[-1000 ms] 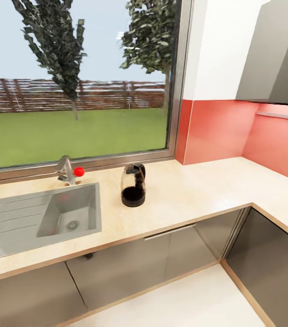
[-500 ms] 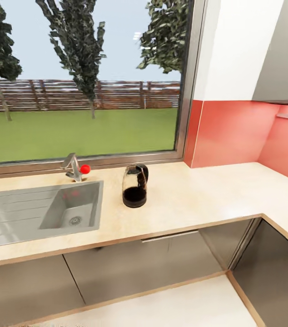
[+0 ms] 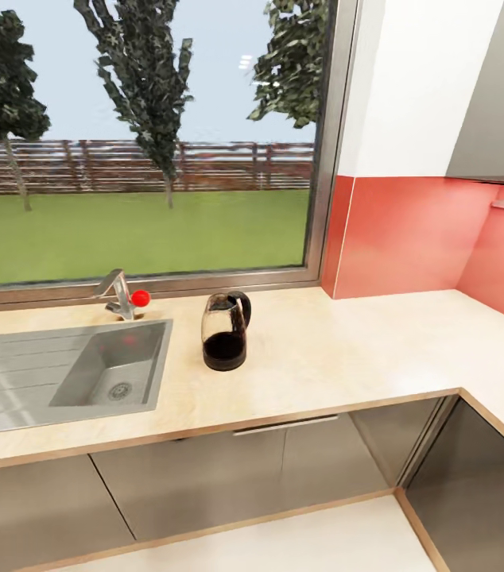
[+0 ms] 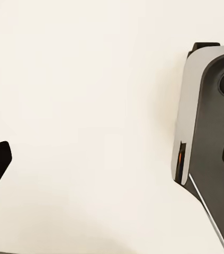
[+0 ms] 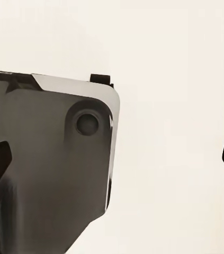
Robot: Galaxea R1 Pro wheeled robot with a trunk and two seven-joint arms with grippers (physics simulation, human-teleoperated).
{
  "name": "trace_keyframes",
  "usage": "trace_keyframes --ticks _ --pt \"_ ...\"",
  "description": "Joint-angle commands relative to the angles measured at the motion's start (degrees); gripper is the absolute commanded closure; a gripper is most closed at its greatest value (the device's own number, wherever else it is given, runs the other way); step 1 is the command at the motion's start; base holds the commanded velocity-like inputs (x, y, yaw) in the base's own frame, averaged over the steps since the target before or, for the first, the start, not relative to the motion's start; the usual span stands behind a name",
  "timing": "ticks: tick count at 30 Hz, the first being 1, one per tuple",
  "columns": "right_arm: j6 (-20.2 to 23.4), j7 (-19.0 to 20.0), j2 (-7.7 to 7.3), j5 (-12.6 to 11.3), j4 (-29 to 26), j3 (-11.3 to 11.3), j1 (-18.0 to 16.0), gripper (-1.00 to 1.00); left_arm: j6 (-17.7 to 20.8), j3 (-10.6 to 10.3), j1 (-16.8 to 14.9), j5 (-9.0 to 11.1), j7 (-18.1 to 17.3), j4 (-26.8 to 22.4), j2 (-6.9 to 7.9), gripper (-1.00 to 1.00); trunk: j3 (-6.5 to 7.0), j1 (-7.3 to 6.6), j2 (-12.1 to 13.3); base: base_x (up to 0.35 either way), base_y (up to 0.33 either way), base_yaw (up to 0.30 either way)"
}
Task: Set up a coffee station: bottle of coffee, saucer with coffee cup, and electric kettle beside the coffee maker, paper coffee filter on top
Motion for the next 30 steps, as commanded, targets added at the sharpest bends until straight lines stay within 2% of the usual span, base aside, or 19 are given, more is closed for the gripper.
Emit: trace_keyframes --ticks 1,10,15,22,30 --pt "0.2 0.2 -0.05 -0.6 -0.1 0.5 0.0 -1.00 -0.3 0.4 -0.1 -0.6 0.3 0.1 0.03 -1.00 -0.11 0.03 -0.1 0.002 -0.003 0.000" --pt "0.2 0.0 0.03 -0.6 -0.1 0.5 0.0 -1.00 -0.4 0.3 -0.1 -0.5 0.3 0.2 -0.11 -1.00 -0.11 0.03 -0.1 0.000 -0.047 0.171" --pt "0.2 0.0 -0.03 -0.6 -0.1 0.6 0.0 -1.00 -0.4 0.4 -0.1 -0.5 0.3 0.2 -0.07 -1.00 -0.11 0.03 -0.1 0.000 -0.229 0.009" --pt "0.2 0.1 0.03 -0.6 -0.1 0.6 0.0 -1.00 -0.3 0.4 -0.1 -0.5 0.3 0.1 -0.02 -1.00 -0.11 0.03 -0.1 0.000 -0.027 0.012" --pt "0.2 0.1 0.06 -0.6 -0.1 0.6 0.0 -1.00 -0.4 0.4 -0.1 -0.5 0.2 0.1 -0.10 -1.00 -0.11 0.03 -0.1 0.000 -0.169 0.213"
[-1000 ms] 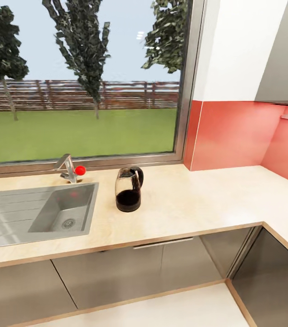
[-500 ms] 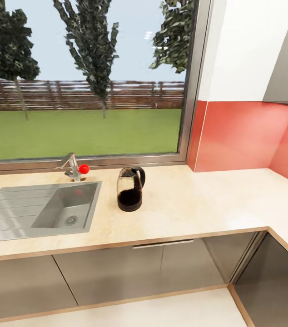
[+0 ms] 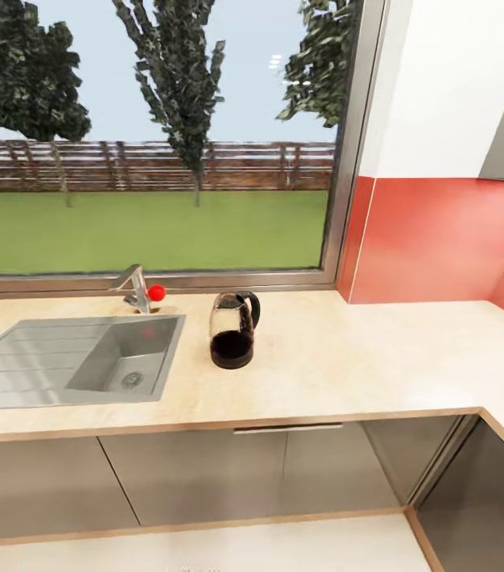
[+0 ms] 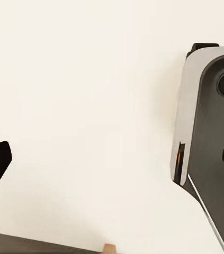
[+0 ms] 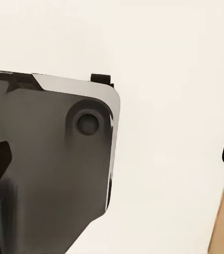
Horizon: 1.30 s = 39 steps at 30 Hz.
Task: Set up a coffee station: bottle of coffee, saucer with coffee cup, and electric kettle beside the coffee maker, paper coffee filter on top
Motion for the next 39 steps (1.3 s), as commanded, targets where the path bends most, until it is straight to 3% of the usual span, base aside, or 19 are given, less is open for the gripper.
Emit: trace_keyframes --ticks 1,15,26,34,39 --pt "0.2 0.2 -0.04 -0.6 -0.1 0.5 0.0 -1.00 -0.3 0.4 -0.1 -0.6 0.3 0.1 0.00 -1.00 -0.11 0.03 -0.1 0.000 -0.257 0.267" --pt "0.2 0.1 -0.03 -0.6 -0.1 0.5 0.0 -1.00 -0.3 0.4 -0.1 -0.6 0.3 0.1 -0.53 -1.00 -0.11 0.03 -0.1 -0.086 -0.265 0.266" --pt "0.0 0.0 0.00 -0.7 -1.4 0.3 0.0 -1.00 -0.6 0.4 -0.1 -0.6 0.2 0.2 -0.61 -1.00 -0.11 0.03 -0.1 -0.064 -0.082 0.022" --pt "-0.2 0.0 0.19 -0.7 -15.8 0.4 0.0 -1.00 -0.6 0.4 -0.1 -0.5 0.3 0.2 -0.53 -1.00 -0.11 0.03 -0.1 0.000 0.000 0.000" --pt "-2.5 0.0 2.07 -0.7 -24.0 0.3 0.0 -1.00 -0.5 0.3 0.0 -0.7 0.2 0.2 -0.31 -1.00 -0.11 0.03 -0.1 0.000 0.000 0.000"
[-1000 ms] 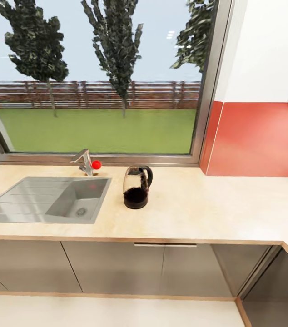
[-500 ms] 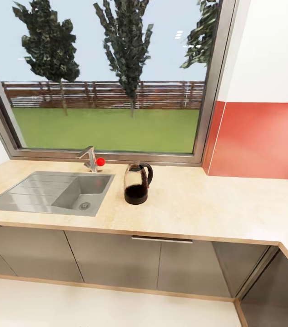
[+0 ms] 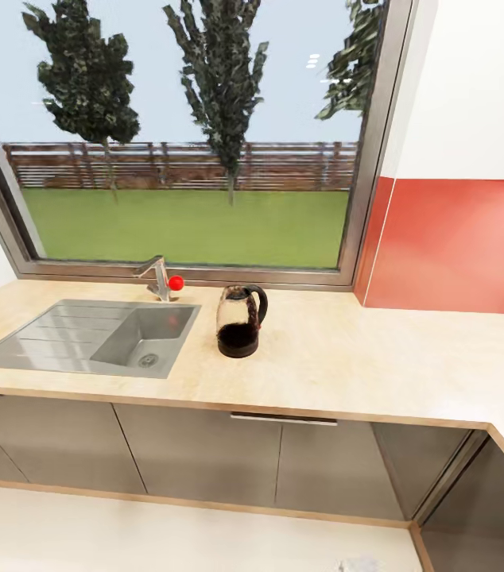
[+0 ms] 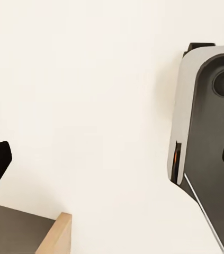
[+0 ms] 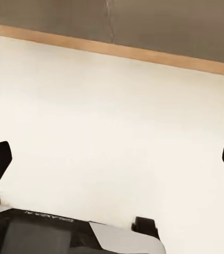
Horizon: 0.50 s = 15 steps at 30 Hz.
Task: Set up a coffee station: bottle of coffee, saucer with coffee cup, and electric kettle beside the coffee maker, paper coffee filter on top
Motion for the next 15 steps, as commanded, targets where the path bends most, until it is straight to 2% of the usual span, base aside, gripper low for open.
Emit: trace_keyframes --ticks 1,5,10,13,15 --pt "-1.2 0.0 0.57 -0.6 -1.8 0.3 0.0 -1.00 -0.3 0.3 0.0 -0.6 0.2 0.1 0.12 -1.00 -0.12 0.03 -0.1 -0.032 0.000 0.000" --pt "-5.7 0.0 2.79 -0.6 -6.4 0.3 0.0 -1.00 -0.2 0.3 0.1 -0.7 0.2 0.1 0.38 -1.00 -0.12 0.03 -0.1 -0.206 0.000 0.000" --pt "-9.9 0.0 4.27 -0.7 -10.9 0.3 0.0 -1.00 -0.2 0.3 0.1 -0.8 0.2 0.1 0.48 -1.00 -0.12 0.03 -0.1 -0.165 0.000 0.000" --pt "-10.7 0.0 6.19 -0.6 -15.5 0.3 0.0 -1.00 -0.2 0.3 0.1 -0.8 0.2 0.0 0.49 -1.00 -0.12 0.03 -0.1 -0.036 0.000 0.000" --pt "-11.1 -0.1 7.26 -0.5 -22.6 0.2 0.0 -1.00 -0.4 0.2 0.1 -0.8 0.2 0.0 0.46 -1.00 -0.12 0.03 -0.1 -0.010 0.000 0.000"
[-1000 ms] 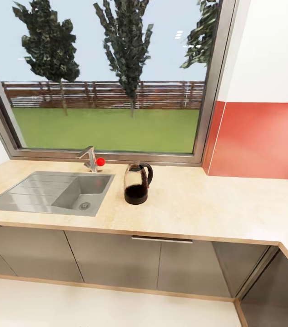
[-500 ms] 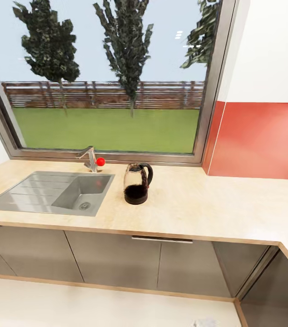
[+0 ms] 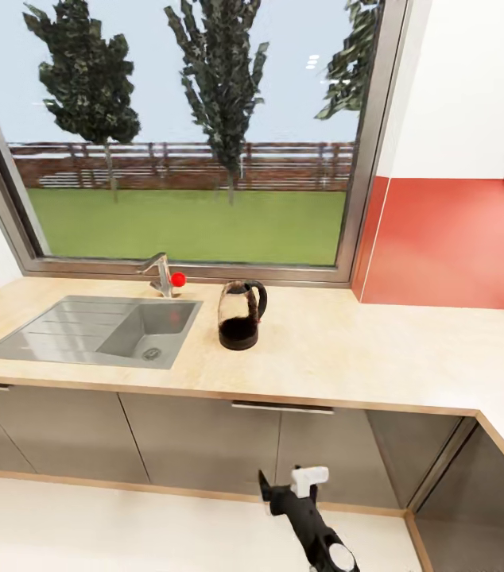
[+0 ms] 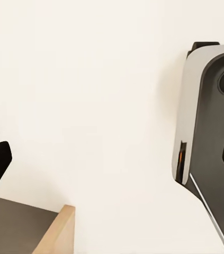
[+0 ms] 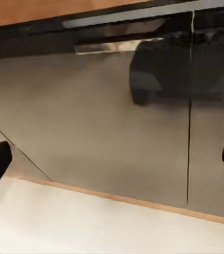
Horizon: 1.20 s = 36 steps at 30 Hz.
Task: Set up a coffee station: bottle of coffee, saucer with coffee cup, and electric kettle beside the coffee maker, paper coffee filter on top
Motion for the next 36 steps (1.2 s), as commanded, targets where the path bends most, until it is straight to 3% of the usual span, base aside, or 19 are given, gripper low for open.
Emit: trace_keyframes --ticks 1,4,5,6,7,11,14,15,18,20,23,25,26,27,28,29,30,33,36 --pt "-0.3 0.1 0.28 -0.6 -6.0 0.0 0.0 -1.00 -0.3 0.2 -0.1 -0.7 0.2 0.0 -0.02 -1.00 -0.13 0.03 -0.1 -0.002 0.000 0.000" --pt "-0.4 -0.6 0.37 -0.6 -12.1 -0.2 0.0 -1.00 -0.3 0.0 -0.1 -0.7 0.2 -0.2 0.03 -1.00 -0.13 0.03 -0.1 -0.001 0.000 0.000" --pt "-0.4 -2.7 0.40 -0.6 -16.7 -0.4 0.0 -1.00 -0.3 -0.1 -0.1 -0.8 0.2 -0.3 0.10 -1.00 -0.13 0.03 -0.1 0.000 0.000 0.000" --pt "-0.4 -3.4 0.38 -0.6 -17.8 -0.4 0.0 -1.00 -0.3 -0.1 -0.1 -0.8 0.2 -0.3 0.10 -1.00 -0.13 0.03 -0.1 0.000 0.000 0.000" --pt "-0.3 -6.5 0.28 -0.6 -23.4 -0.5 0.0 -1.00 -0.1 -0.1 -0.1 -0.8 0.3 -0.4 0.31 -1.00 -0.13 0.03 -0.1 0.000 0.000 0.000" --pt "-0.2 -9.9 0.17 -0.6 -33.0 -0.6 0.0 -1.00 0.1 -0.2 0.0 -0.7 1.2 0.0 1.30 -1.00 -0.13 0.03 -0.1 0.000 0.000 0.000" --pt "0.4 -10.1 0.09 -0.6 -34.8 -0.9 -0.3 -1.00 -0.1 -0.2 0.8 -0.7 1.6 0.1 1.43 -1.00 -0.13 0.03 -0.1 0.000 0.000 0.000" --pt "1.3 -10.1 0.05 -0.6 -34.9 -0.9 -0.7 -1.00 -0.1 -0.1 1.1 -0.7 1.7 0.1 1.46 -1.00 -0.13 0.03 -0.1 0.000 0.000 0.000" --pt "11.6 -9.8 -0.95 -0.5 -34.9 -1.0 -6.3 -1.00 0.1 -0.1 1.7 -0.7 1.7 0.1 1.56 -1.00 -0.13 0.03 -0.1 0.000 0.000 0.000" --pt "16.1 -9.6 -1.80 -0.6 -34.5 -1.1 -9.0 -1.00 0.2 -0.1 2.0 -0.7 1.7 0.1 1.60 -1.00 -0.13 0.03 -0.1 0.003 0.000 0.000" --pt "20.5 -6.8 -3.95 -0.6 -33.6 -1.1 -12.1 -1.00 0.3 -0.1 2.5 -0.7 1.7 0.1 1.59 -1.00 -0.13 0.03 -0.1 0.064 0.000 0.000" --pt "22.2 2.8 -7.53 -0.6 -33.2 -1.6 -13.7 -1.00 0.3 -0.2 2.8 -0.7 1.7 0.2 1.46 -1.00 -0.13 0.03 -0.1 0.143 0.000 0.000" --pt "22.5 7.4 -9.02 -0.6 -33.1 -3.3 -14.0 -1.00 0.3 -0.2 2.8 -0.7 1.7 0.2 1.37 -1.00 -0.13 0.03 -0.1 0.226 0.000 0.000" --pt "22.6 9.5 -9.64 -0.6 -33.1 -5.1 -14.1 -1.00 0.4 -0.2 2.8 -0.7 1.7 0.2 1.34 -1.00 -0.13 0.03 -0.1 0.239 0.000 0.000" --pt "22.7 11.0 -10.07 -0.7 -33.1 -7.1 -14.1 -1.00 0.4 -0.2 2.9 -0.7 1.7 0.3 1.32 -1.00 -0.13 0.03 -0.1 0.261 0.000 0.000" --pt "22.8 12.5 -10.54 -0.7 -33.0 -10.6 -14.2 -1.00 0.4 -0.1 2.9 -0.7 1.7 0.3 1.28 -1.00 -0.13 0.03 -0.1 0.303 0.000 0.000" --pt "22.8 12.9 -10.68 -0.7 -33.0 -11.8 -14.2 -1.00 0.4 -0.1 2.9 -0.7 1.7 0.3 1.25 -1.00 -0.13 0.03 -0.1 0.315 0.000 0.000" --pt "22.8 13.4 -10.89 -0.6 -32.9 -13.6 -14.2 -1.00 0.4 0.0 2.9 -0.6 1.7 0.2 1.33 -1.00 -0.13 0.03 -0.1 0.322 -0.025 0.000" --pt "22.8 14.4 -9.91 0.4 -32.0 -14.5 -14.1 -1.00 -0.6 0.4 3.2 -0.2 1.7 -0.1 0.35 -1.00 -0.13 0.03 -0.1 0.000 0.000 0.000"
